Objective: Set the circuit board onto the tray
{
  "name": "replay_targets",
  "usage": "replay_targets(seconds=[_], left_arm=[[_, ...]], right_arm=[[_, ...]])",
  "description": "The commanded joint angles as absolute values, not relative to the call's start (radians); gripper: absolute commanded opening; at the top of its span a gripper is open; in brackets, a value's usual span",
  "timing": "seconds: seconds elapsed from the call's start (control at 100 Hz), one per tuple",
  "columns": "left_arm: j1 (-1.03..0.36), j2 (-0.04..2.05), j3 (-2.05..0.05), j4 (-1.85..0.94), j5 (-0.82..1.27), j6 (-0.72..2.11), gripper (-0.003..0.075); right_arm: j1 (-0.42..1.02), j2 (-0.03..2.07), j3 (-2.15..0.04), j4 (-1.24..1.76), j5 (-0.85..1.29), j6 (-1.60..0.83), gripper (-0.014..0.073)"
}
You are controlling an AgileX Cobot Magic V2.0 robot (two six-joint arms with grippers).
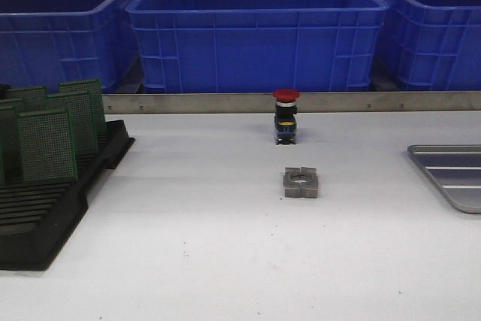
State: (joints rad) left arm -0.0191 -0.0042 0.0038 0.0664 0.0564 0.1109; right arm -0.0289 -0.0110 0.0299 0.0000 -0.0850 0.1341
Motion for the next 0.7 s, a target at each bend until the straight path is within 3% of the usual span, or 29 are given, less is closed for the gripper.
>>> replay_targets(seconds=[0.0,0.4,0.69], left_arm=[[-0.016,-0.036,0.044,0.058,-0.026,0.099,-0.0019],[-0.016,-0.036,-0.019,-0.011,-0.006,0.099,-0.0019],[-0.016,0.121,-0.358,-0.049,0.354,0.099,-0.0019]], right_arm=[[-0.026,-0.028,0.034,0.0,-0.169,0.13,-0.0067],[-0.026,-0.028,0.034,0.0,-0.169,0.13,-0.0067],[-0.026,-0.028,0.034,0.0,-0.169,0.13,-0.0067]])
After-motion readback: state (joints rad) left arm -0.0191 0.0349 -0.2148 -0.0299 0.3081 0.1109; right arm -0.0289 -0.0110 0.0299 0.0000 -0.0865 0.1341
